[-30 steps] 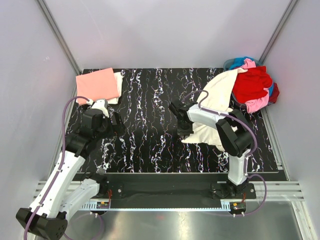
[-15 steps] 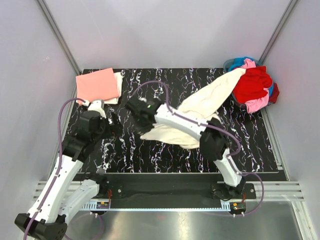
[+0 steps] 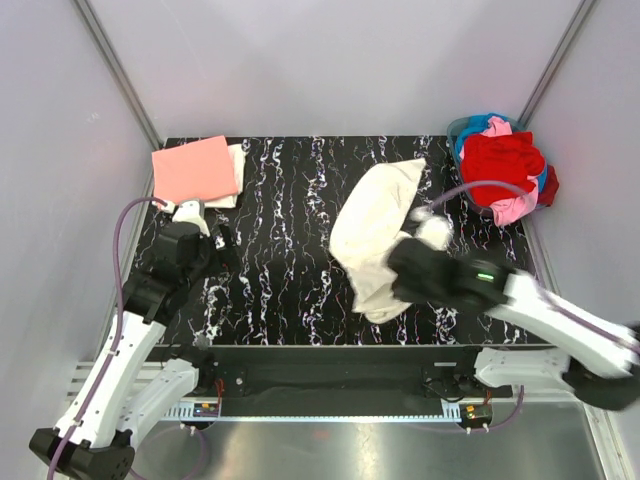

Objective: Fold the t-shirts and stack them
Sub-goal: Flatten the tshirt out

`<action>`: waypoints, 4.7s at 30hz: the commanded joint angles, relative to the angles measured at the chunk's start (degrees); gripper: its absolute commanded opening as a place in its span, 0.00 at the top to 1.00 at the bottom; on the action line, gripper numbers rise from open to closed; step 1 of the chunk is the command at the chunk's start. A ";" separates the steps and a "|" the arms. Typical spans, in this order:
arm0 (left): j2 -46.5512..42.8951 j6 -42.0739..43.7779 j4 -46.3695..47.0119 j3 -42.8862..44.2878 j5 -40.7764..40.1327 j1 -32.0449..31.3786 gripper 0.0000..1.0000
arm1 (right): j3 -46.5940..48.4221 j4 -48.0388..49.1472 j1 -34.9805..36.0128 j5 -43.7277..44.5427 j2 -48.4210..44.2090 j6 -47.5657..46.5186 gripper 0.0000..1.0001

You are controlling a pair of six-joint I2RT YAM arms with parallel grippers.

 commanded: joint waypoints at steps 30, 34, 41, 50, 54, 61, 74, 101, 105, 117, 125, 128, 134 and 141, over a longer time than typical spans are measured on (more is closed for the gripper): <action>60.88 -14.26 36.44 23.51 9.40 -36.58 0.07 | 52.00 22.90 0.19 37.25 -6.04 -52.92 1.00; 68.44 -12.95 37.76 30.48 13.26 -40.17 0.09 | 47.34 22.47 0.10 37.42 -8.06 -51.33 1.00; 72.85 -7.59 40.05 30.13 5.55 -47.56 0.15 | 48.38 20.27 0.10 37.86 -8.24 -50.01 1.00; 78.30 -6.44 32.76 40.06 0.01 -47.83 0.08 | 46.98 18.95 0.19 37.69 -9.56 -48.69 1.00; 79.01 -2.50 30.21 42.53 -5.87 -48.10 0.07 | 47.95 17.64 0.10 37.42 -9.91 -48.07 1.00; 80.93 8.41 35.30 43.40 -4.76 -48.10 0.02 | 47.59 17.55 0.10 37.42 -9.82 -48.25 1.00; 80.68 13.16 42.51 45.70 4.92 -47.83 1.00 | 44.52 16.41 0.19 38.56 -12.98 -46.41 1.00; 66.40 12.46 -12.06 57.99 12.48 -15.94 0.95 | 26.52 2.44 0.10 47.53 -15.53 -26.73 1.00; 80.83 10.26 -16.82 62.48 8.46 -13.65 0.63 | 18.60 0.85 0.19 45.78 -15.36 -21.80 1.00; 57.22 1.91 4.10 29.54 3.87 -13.38 0.39 | 12.36 -1.27 -0.34 42.79 -13.07 -15.65 1.00; 57.91 -2.92 13.41 21.18 9.41 -13.29 0.59 | 10.16 -1.09 -0.43 40.50 -14.48 -14.59 1.00; 59.49 -3.36 14.65 21.52 9.41 -13.29 0.62 | 9.10 -0.39 -0.43 39.19 -15.09 -14.59 1.00; 61.95 -3.63 14.92 23.45 8.18 -12.68 0.62 | 6.11 1.11 -0.34 36.81 -15.53 -14.24 1.00; 62.40 -3.80 14.65 22.93 5.45 -11.62 0.62 | 3.57 1.90 -0.43 35.84 -15.97 -13.36 1.00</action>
